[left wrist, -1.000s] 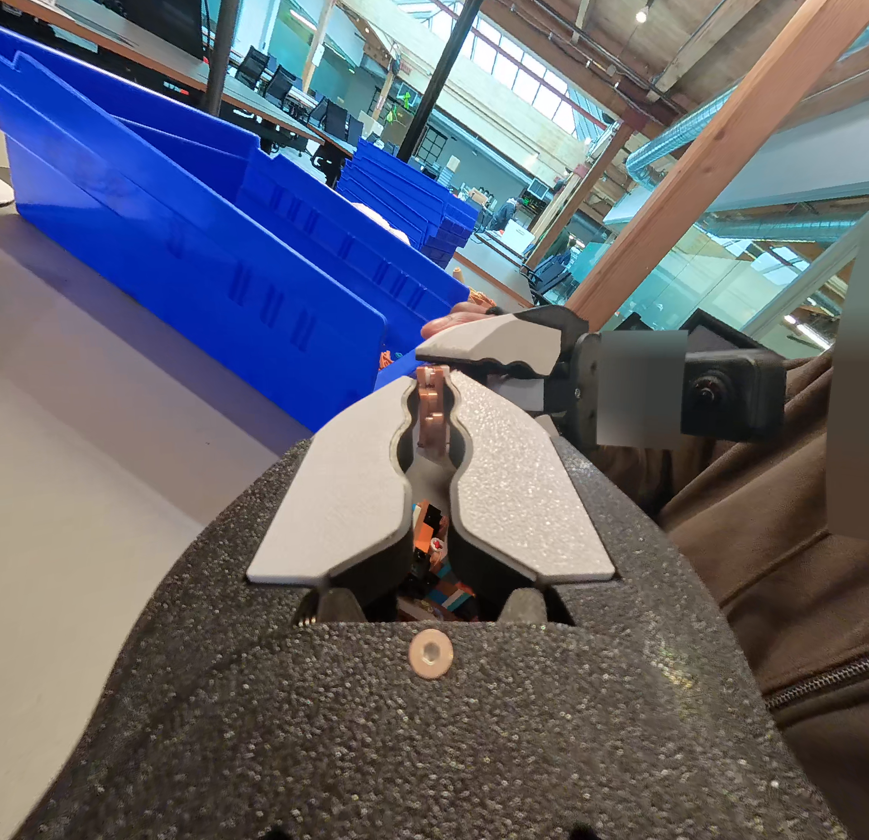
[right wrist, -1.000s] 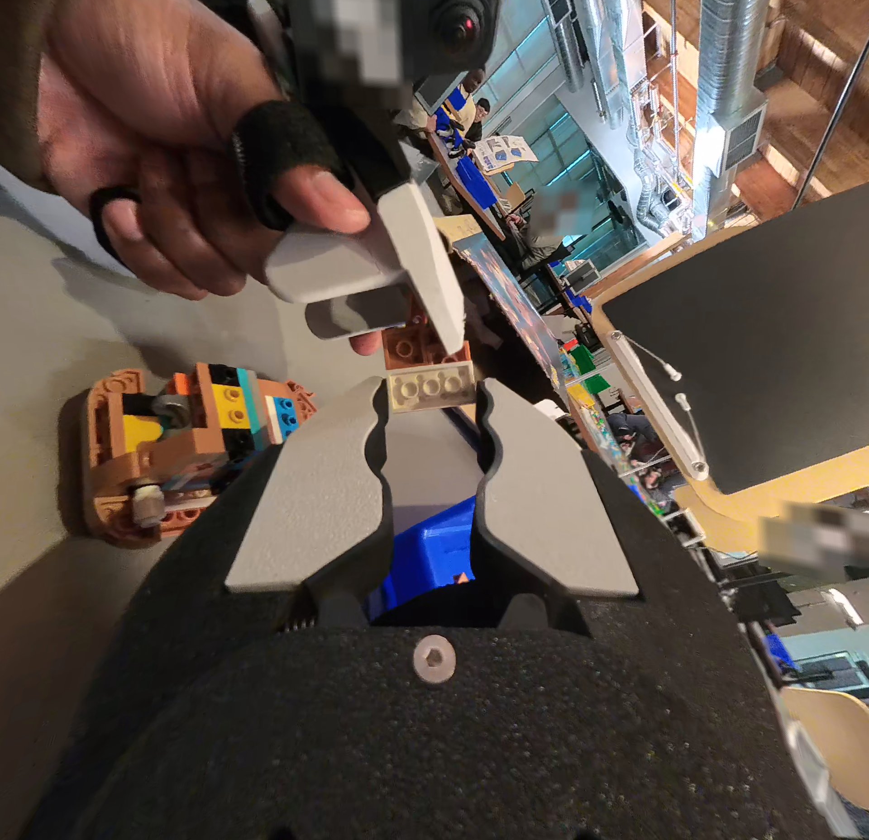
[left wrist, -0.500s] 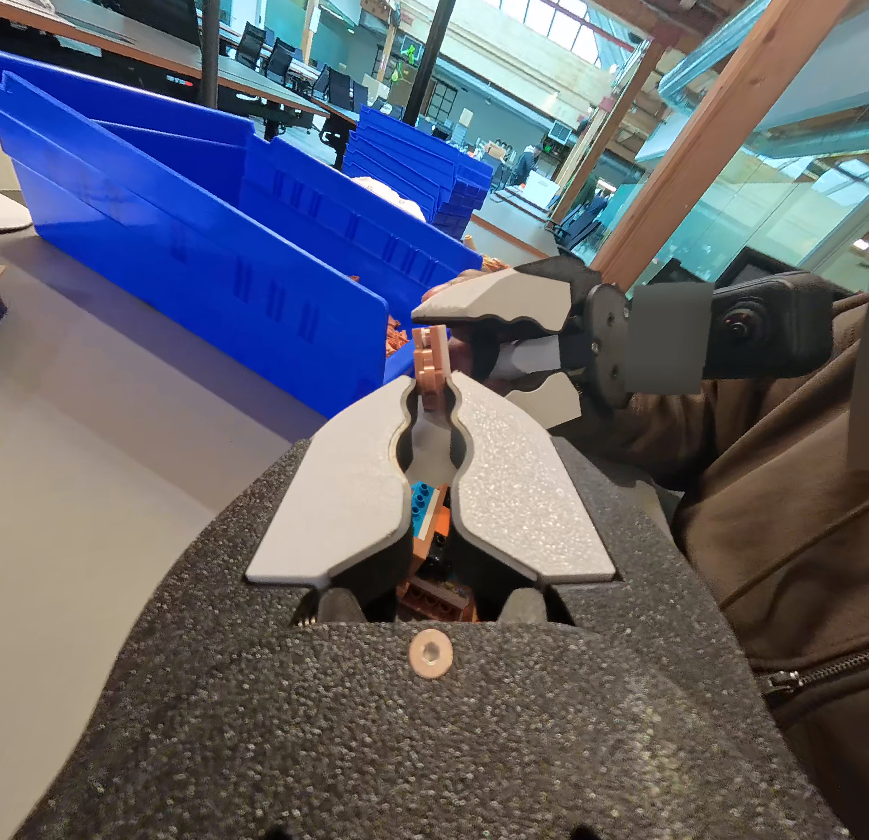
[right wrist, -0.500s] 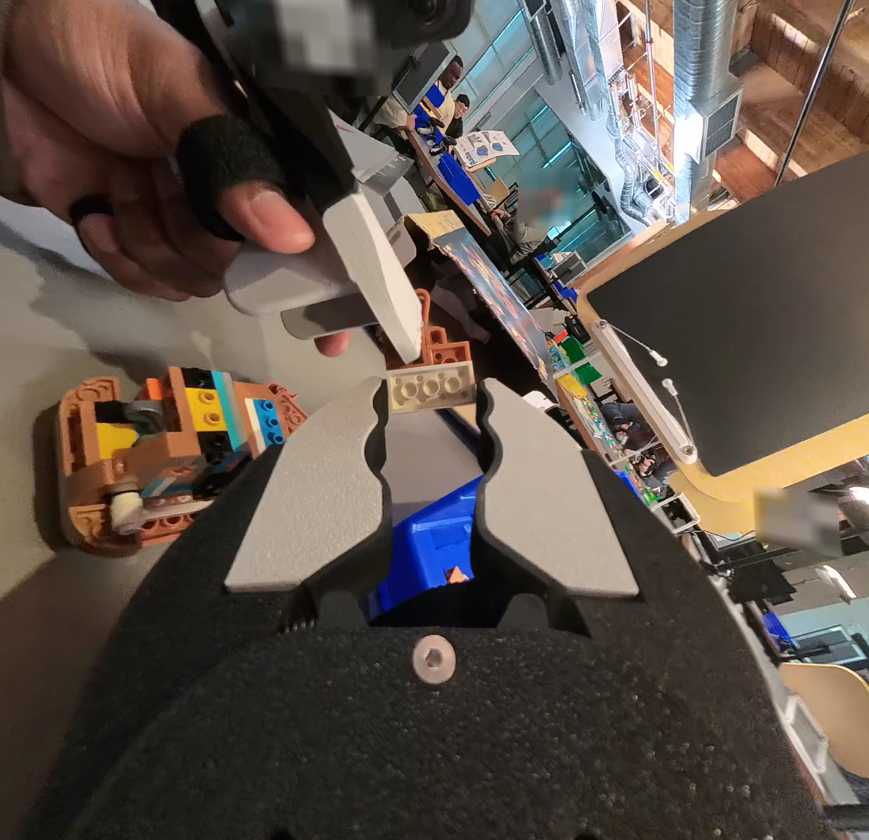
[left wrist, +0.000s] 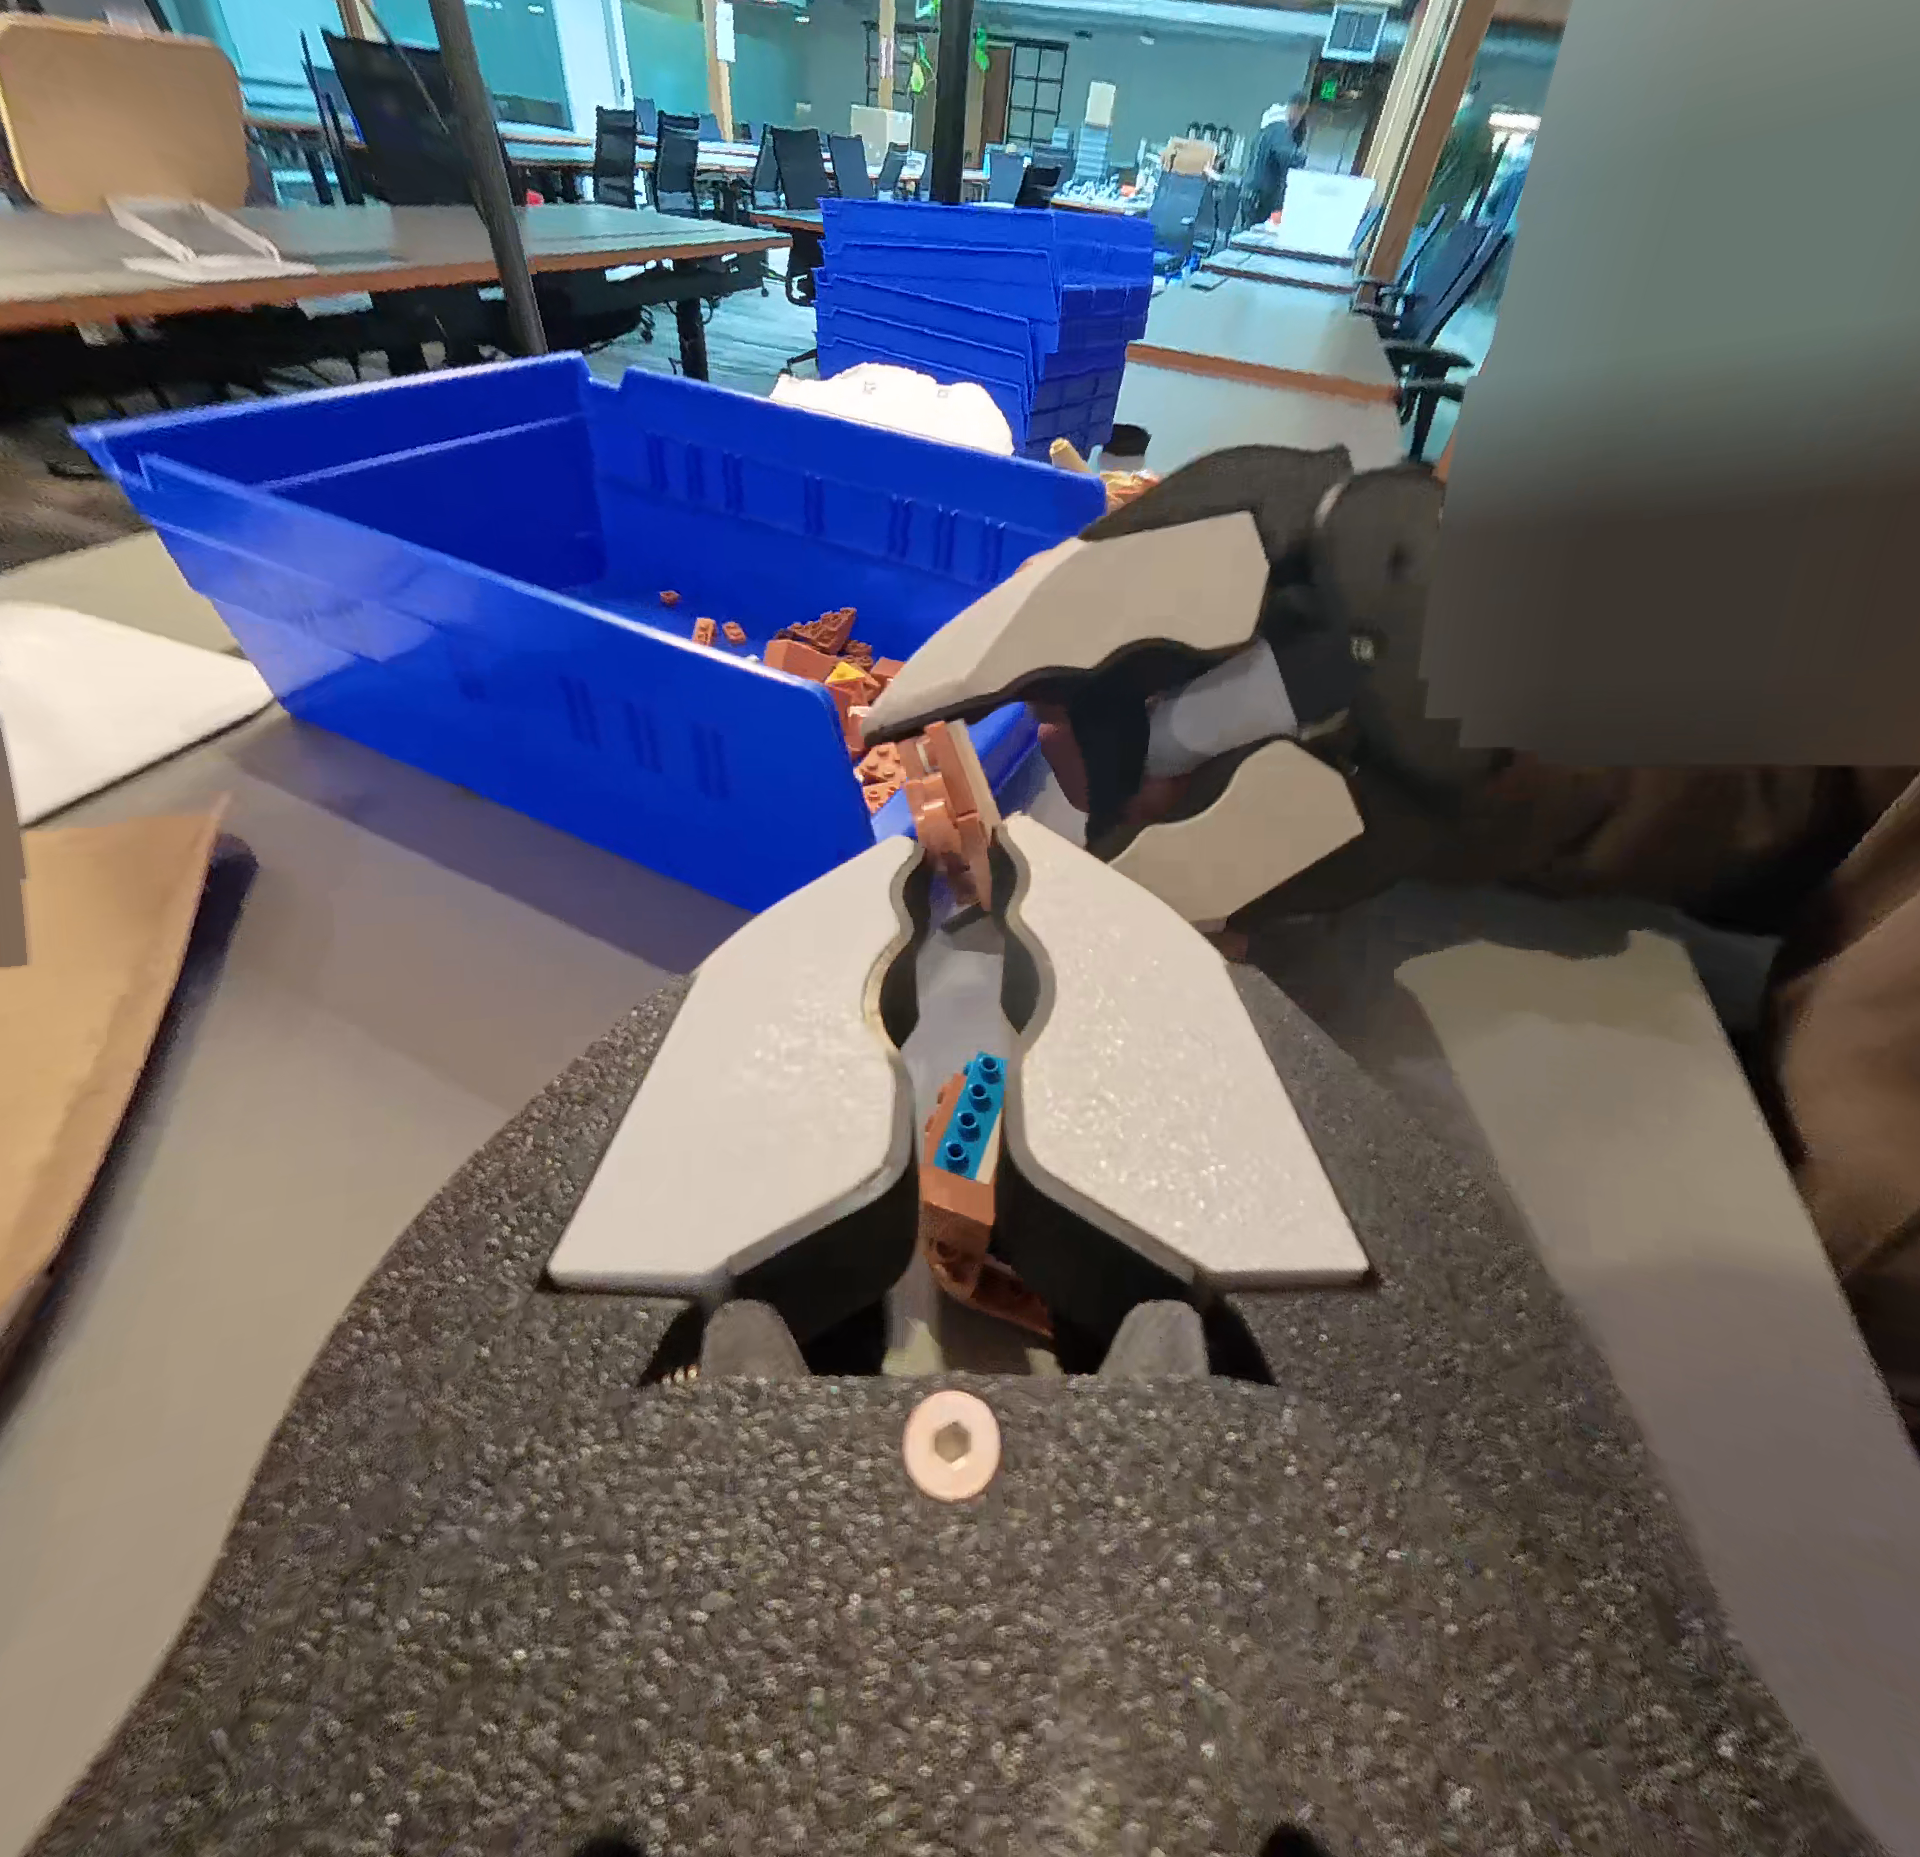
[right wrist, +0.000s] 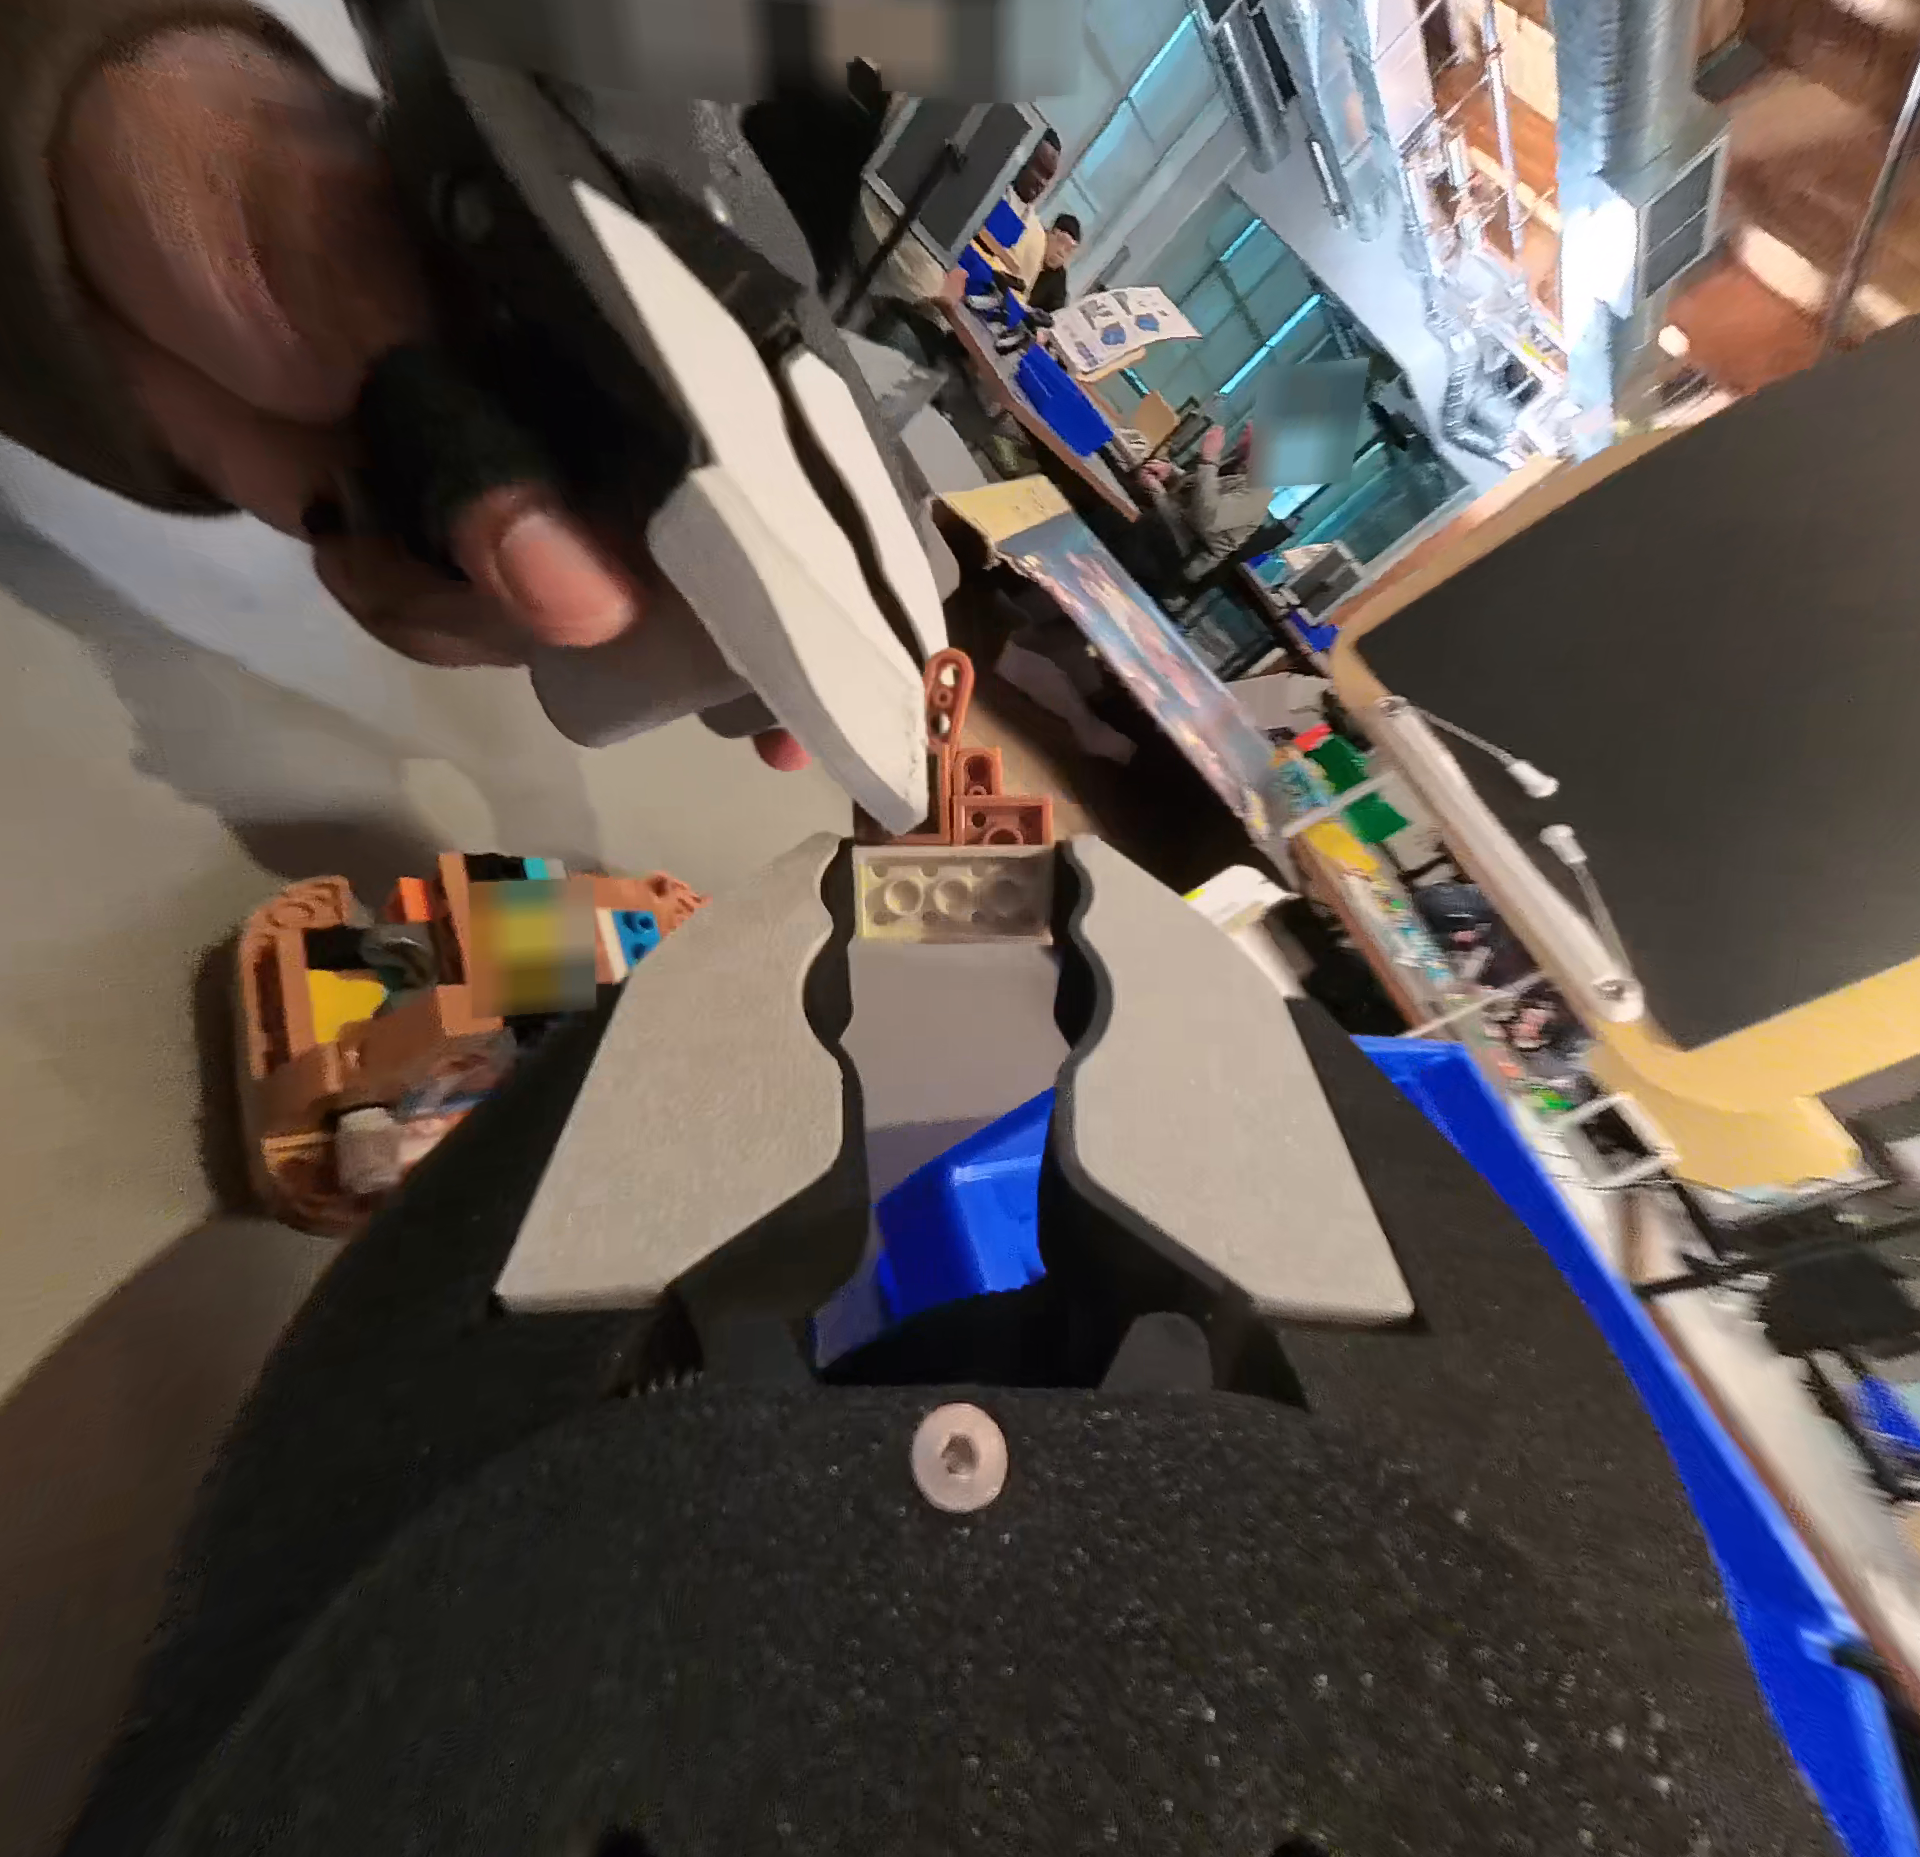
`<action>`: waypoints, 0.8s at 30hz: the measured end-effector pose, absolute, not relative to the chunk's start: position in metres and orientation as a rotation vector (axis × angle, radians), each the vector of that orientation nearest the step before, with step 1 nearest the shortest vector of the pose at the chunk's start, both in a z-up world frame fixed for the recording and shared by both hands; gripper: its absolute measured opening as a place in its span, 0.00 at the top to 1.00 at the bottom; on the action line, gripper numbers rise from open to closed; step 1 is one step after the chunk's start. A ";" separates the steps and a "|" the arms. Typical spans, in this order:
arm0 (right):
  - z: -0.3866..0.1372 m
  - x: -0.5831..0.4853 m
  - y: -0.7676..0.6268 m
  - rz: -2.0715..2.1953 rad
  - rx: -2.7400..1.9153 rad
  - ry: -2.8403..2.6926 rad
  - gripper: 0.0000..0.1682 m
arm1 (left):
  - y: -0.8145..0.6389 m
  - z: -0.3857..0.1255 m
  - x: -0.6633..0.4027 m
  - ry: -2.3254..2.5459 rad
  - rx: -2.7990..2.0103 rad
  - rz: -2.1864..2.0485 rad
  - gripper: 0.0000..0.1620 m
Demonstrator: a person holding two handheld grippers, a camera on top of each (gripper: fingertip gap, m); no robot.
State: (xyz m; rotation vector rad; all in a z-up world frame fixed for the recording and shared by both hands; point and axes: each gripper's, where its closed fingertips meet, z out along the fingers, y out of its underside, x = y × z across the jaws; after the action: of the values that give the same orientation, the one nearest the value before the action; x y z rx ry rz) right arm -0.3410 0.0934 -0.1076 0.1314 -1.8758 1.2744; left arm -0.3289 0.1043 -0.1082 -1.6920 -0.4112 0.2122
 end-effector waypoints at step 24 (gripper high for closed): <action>-0.112 -0.359 0.103 1.119 0.070 -1.836 0.79 | 0.104 -0.124 -0.334 -0.516 -1.728 0.134 0.99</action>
State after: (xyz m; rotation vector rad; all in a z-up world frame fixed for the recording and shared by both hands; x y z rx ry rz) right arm -0.3589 0.1027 -0.1125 0.0702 -1.8359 1.1186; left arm -0.3339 0.1037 -0.1236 -1.7280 -0.5160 0.1340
